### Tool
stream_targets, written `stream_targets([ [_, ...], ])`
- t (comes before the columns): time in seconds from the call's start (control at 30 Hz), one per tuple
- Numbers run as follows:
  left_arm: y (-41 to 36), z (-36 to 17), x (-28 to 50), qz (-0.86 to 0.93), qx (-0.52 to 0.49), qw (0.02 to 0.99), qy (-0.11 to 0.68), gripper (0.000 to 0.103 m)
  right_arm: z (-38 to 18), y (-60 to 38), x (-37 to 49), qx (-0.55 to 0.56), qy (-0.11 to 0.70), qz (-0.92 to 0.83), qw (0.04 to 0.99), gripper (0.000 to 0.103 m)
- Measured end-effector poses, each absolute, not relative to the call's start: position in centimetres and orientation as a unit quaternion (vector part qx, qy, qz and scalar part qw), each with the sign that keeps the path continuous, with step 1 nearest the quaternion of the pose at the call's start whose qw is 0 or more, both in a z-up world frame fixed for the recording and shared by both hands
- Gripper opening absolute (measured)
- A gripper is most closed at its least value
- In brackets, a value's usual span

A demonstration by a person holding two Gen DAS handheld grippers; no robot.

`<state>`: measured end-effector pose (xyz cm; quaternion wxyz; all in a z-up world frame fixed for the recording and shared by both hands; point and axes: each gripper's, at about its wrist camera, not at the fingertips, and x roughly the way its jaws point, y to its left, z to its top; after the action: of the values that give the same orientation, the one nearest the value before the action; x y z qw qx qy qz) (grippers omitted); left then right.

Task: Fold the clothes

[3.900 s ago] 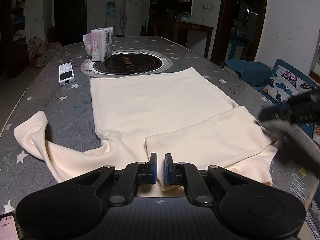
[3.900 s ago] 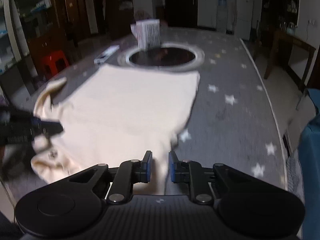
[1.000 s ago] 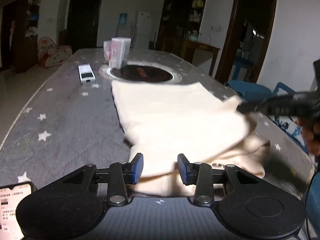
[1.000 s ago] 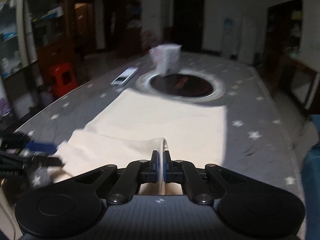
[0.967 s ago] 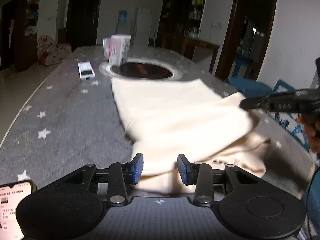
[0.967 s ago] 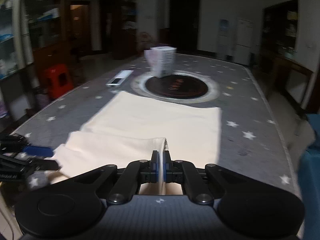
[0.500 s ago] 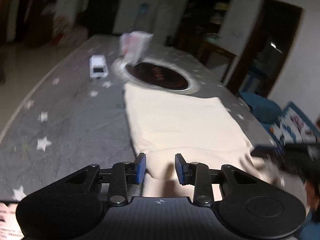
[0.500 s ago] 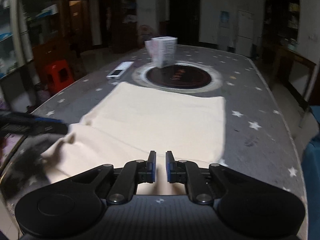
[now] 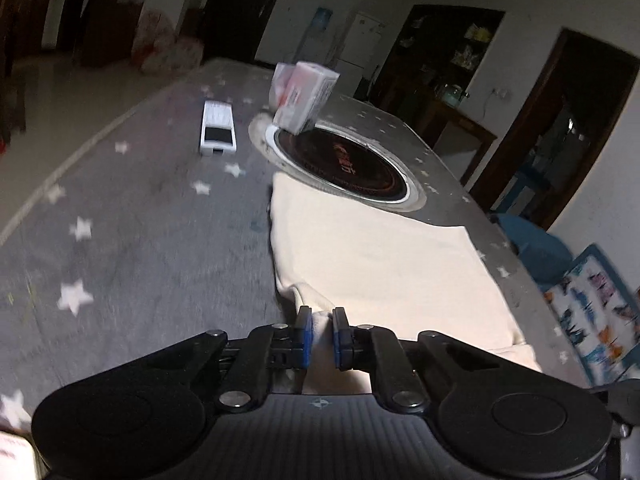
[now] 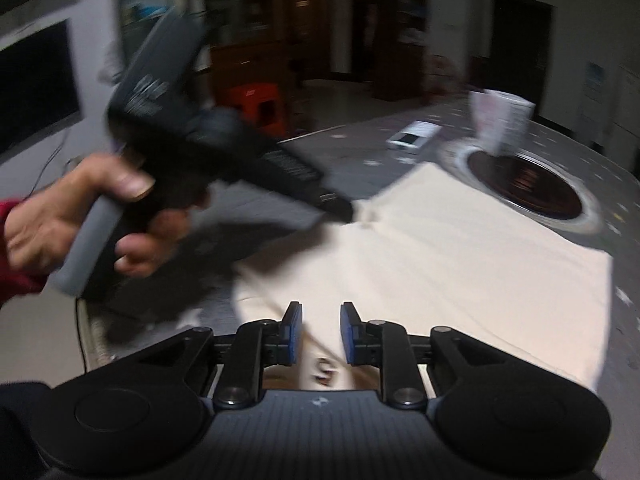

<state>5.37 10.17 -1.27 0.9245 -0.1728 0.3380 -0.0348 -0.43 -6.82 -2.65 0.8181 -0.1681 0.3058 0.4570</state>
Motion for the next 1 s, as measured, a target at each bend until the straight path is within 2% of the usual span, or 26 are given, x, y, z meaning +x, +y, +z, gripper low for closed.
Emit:
stream_targets([
  [0.13, 10.7, -1.6, 5.7, -0.033, -0.19, 0.915, 0.354, 0.011, -3.5, -4.3, -1.1, -0.19, 0.29, 0.487, 0.802, 0.027],
  [0.43, 11.6, -2.1, 6.3, -0.037, -0.204, 0.904, 0.374, 0.011, -5.1, 0.6, -4.0, -0.267, 0.256, 0.507, 0.778, 0.028],
  [0.53, 11.7, -2.3, 6.5, -0.04, -0.203, 0.902, 0.378, 0.011, -5.0, 1.2, -3.7, -0.257, 0.27, 0.496, 0.784, 0.005],
  [0.57, 11.7, -2.3, 6.5, -0.041, -0.204, 0.902, 0.378, 0.011, -4.9, 1.1, -3.5, -0.25, 0.276, 0.493, 0.786, 0.003],
  [0.73, 11.9, -2.4, 6.5, -0.038, -0.2, 0.904, 0.375, 0.011, -4.4, -0.1, -4.3, -0.216, 0.29, 0.526, 0.77, 0.0],
  [0.87, 12.2, -2.8, 6.4, -0.028, -0.205, 0.903, 0.377, 0.012, -5.3, -0.2, -5.5, -0.231, 0.28, 0.542, 0.758, 0.0],
  [0.93, 12.4, -2.6, 6.0, -0.017, -0.201, 0.905, 0.376, 0.017, -4.8, -1.2, -5.1, -0.21, 0.294, 0.552, 0.752, 0.002],
  [1.0, 12.7, -2.4, 5.6, -0.005, -0.193, 0.908, 0.373, 0.017, -3.8, -2.7, -4.7, -0.191, 0.297, 0.541, 0.763, 0.004],
])
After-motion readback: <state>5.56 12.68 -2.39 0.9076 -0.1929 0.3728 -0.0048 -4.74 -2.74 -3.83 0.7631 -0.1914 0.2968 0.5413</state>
